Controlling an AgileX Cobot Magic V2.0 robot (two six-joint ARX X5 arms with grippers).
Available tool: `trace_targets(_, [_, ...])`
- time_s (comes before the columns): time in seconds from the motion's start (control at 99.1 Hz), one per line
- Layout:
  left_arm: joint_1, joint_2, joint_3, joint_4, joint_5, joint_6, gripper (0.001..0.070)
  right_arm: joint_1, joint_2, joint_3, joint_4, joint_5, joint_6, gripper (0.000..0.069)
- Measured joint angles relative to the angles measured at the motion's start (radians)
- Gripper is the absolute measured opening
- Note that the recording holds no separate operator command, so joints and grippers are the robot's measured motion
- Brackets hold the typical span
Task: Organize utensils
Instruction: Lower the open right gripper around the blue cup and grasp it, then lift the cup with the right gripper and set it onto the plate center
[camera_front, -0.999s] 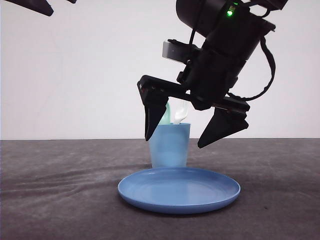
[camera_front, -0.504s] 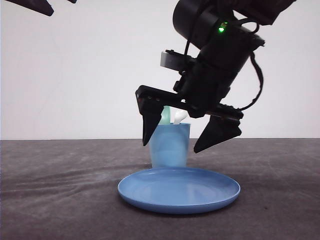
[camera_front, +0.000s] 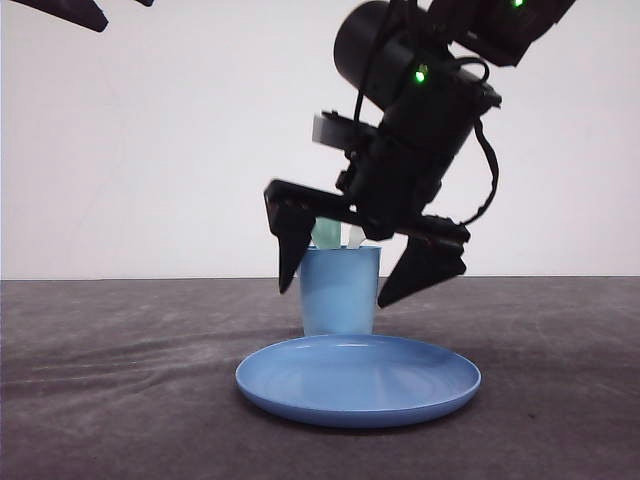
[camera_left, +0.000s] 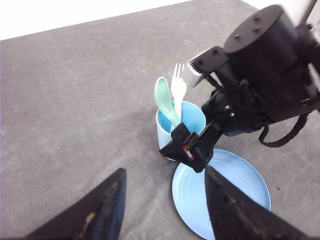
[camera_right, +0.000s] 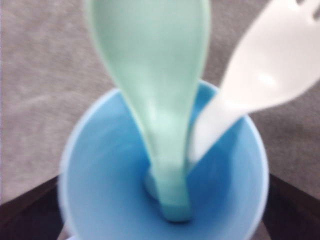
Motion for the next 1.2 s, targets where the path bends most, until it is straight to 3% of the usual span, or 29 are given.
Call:
trace_targets(0.535, [0.000,0.000,0.000,0.002,0.000,0.022,0.0296,-0.007,0.048,0.011,0.027,0.000,0.000,0.0676])
trace_targets(0.878, [0.000,0.000,0.000,0.002,0.000,0.023,0.0296,-0.006,0.048,0.011,0.029,0.005,-0.015,0.0462])
trace_targets(1.2, [0.000,0.000,0.000,-0.002,0.000,0.023,0.0296,-0.003,0.019,0.011,-0.006,0.008,-0.058,0.0422])
